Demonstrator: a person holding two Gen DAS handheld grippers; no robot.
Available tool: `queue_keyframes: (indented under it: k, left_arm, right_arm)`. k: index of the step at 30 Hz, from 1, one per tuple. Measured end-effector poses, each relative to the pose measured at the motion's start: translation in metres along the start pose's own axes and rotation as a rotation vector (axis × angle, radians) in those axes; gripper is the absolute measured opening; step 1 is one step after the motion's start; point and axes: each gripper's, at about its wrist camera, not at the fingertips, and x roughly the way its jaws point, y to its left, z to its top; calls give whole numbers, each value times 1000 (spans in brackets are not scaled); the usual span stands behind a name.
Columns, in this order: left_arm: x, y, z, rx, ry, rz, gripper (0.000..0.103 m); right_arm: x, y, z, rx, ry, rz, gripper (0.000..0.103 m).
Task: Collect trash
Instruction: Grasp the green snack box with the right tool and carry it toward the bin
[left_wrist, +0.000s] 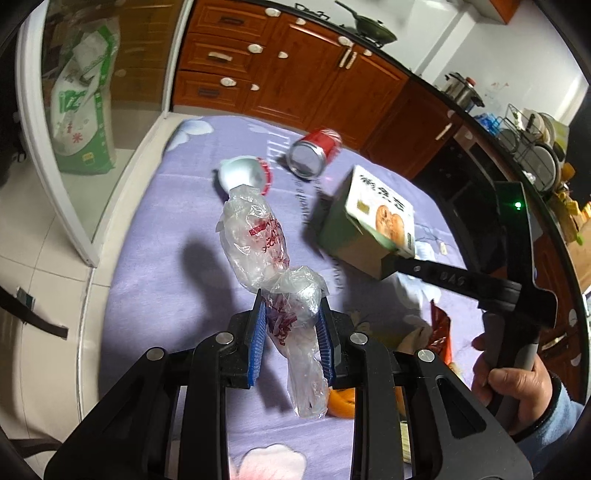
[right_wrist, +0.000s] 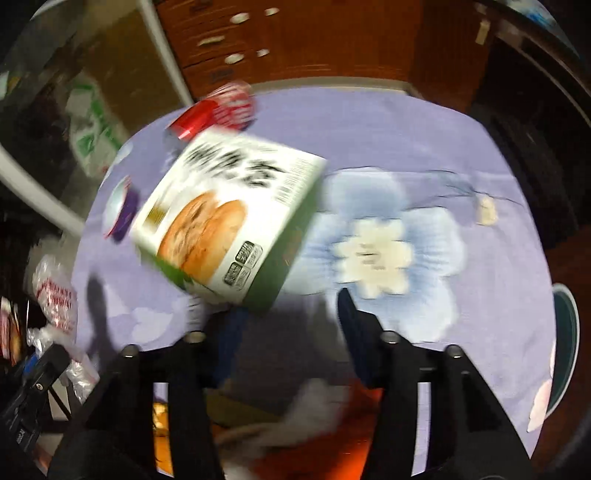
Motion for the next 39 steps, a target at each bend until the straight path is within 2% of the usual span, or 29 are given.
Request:
queue_keyframes:
  k: [3, 7, 8, 10, 13, 17, 23, 32, 39]
  left_arm:
    - [8, -7, 1, 11, 7, -14, 26]
    - [16, -13, 3, 19, 19, -7, 26]
    - [16, -13, 3, 21, 21, -2, 26]
    - [16, -13, 3, 25, 21, 12, 26]
    - [14, -13, 4, 18, 15, 30, 26]
    - [9, -21, 9, 22, -6, 40, 26]
    - [-8, -58, 13, 81, -42, 25, 26]
    - [-27, -150, 6, 224, -59, -35, 26]
    - [-16, -236, -11, 355, -24, -97, 26]
  right_arm:
    - [3, -7, 4, -2, 12, 19, 45]
    - [12, 3, 7, -46, -10, 26, 45]
    - [16, 5, 8, -56, -14, 34, 42]
    - [22, 6, 8, -65, -11, 61, 9]
    - [12, 3, 5, -60, -45, 84, 3]
    - [-11, -10, 6, -49, -74, 132, 3]
    - [-56, -43, 6, -7, -134, 168, 3]
    - [-120, -140, -18, 117, -205, 190, 3]
    - [-166, -234, -53, 245, -277, 177, 3]
